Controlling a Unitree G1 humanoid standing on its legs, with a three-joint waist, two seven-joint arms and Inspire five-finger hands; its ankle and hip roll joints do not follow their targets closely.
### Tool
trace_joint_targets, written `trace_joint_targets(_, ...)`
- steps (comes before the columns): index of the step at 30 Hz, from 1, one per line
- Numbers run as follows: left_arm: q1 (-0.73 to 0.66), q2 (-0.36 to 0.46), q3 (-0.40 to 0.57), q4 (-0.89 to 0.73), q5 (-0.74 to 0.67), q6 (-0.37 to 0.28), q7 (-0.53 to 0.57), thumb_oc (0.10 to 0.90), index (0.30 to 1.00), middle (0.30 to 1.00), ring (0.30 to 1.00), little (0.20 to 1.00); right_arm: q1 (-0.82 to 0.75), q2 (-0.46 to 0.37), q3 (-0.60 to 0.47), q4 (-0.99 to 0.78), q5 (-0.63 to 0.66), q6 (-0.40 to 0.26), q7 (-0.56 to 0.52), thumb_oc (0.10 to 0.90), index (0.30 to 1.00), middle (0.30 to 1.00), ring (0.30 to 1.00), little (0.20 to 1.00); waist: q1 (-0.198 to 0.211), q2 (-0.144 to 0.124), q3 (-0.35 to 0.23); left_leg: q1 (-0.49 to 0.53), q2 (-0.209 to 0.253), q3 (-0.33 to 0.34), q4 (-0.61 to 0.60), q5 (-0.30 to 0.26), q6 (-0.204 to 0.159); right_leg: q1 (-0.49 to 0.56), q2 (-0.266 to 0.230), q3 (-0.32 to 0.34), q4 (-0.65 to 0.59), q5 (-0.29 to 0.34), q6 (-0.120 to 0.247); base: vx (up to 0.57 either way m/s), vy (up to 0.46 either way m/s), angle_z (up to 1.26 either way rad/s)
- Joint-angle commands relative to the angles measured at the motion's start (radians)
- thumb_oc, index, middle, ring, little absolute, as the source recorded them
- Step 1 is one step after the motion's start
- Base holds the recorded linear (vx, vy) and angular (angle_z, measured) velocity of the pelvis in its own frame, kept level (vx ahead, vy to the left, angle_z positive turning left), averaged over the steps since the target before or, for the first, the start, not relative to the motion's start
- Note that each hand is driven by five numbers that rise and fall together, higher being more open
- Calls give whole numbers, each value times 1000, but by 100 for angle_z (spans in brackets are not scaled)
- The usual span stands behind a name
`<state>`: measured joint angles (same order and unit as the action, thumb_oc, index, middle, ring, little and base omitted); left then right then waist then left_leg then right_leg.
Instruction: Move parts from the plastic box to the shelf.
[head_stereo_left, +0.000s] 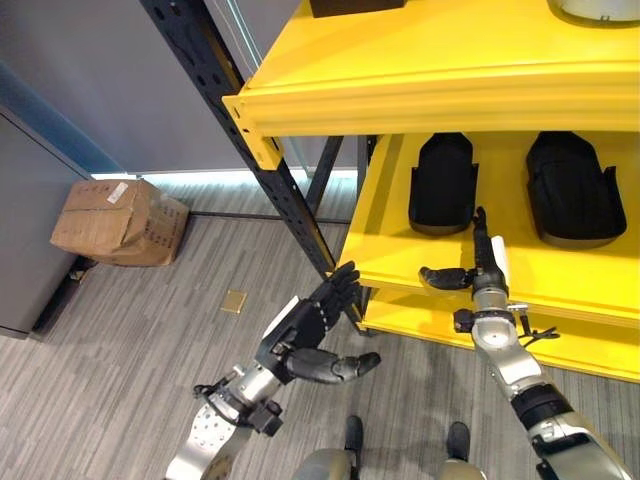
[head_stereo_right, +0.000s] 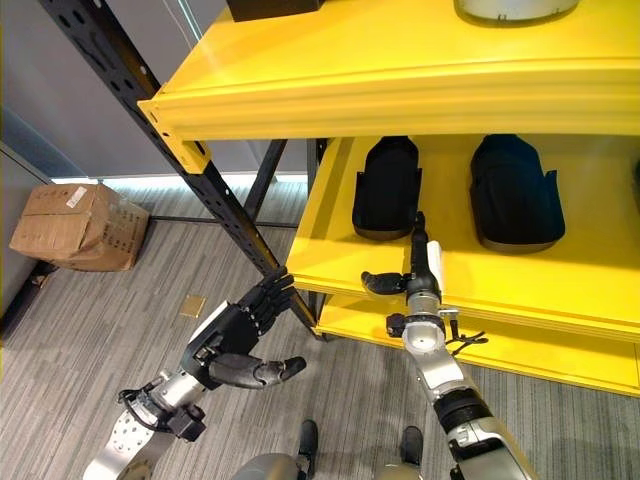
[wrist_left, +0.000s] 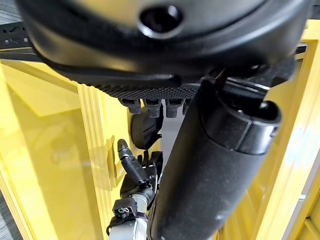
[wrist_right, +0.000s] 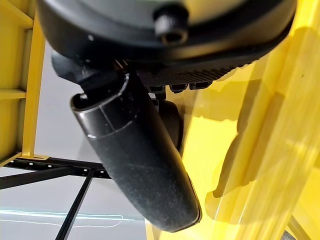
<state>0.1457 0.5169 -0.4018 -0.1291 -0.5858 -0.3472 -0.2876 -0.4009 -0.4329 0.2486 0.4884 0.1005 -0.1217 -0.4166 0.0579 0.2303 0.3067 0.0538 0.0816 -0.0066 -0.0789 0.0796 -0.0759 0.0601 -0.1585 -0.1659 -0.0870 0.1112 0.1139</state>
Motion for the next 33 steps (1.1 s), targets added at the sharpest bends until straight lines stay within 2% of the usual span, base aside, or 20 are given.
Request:
trace_joint_targets(1, -50, -9, -6, -129, -54, -98, 6, 900, 1000, 1000, 1000, 1000, -196, 21, 14, -8, 5, -67, 7, 900, 1000, 1000, 1000, 1000, 12, -42, -22, -27, -21, 16, 76, -28, 32, -53, -42, 22, 188, -120, -54, 0, 0, 0)
trace_joint_targets(11, -53, -15, -5, -131, -42, -84, 2, 900, 1000, 1000, 1000, 1000, -176, 45, 31, -14, -13, -63, 3, 900, 1000, 1000, 1000, 1000, 16, -54, -27, -23, -19, 14, 79, -29, 32, -46, -41, 18, 188, -119, -52, 0, 0, 0)
trace_joint_targets(19, -59, -14, -11, -124, -44, -94, 7, 900, 1000, 1000, 1000, 1000, -180, 50, 33, 8, -42, -61, -55, 900, 1000, 1000, 1000, 1000, 16, -59, -23, -23, -17, 15, 79, -31, 32, -46, -38, 20, 184, -117, -52, 0, 0, 0)
trace_joint_targets(26, -62, -13, -26, -119, -37, -117, 28, 900, 1000, 1000, 1000, 1000, -166, 46, 27, -18, -179, -88, -171, 900, 1000, 1000, 1000, 1000, 8, -58, -24, -23, -16, 21, 76, -31, 34, -47, -35, 25, 181, -116, -50, 0, 0, 0)
trace_joint_targets(33, -52, -15, -40, -113, -15, -159, 55, 900, 1000, 1000, 1000, 1000, -97, 48, 37, -137, -277, -160, -245, 900, 1000, 1000, 1000, 1000, -12, -61, -31, -24, -17, 30, 74, -34, 37, -52, -32, 37, 173, -114, -46, -5, 5, -1)
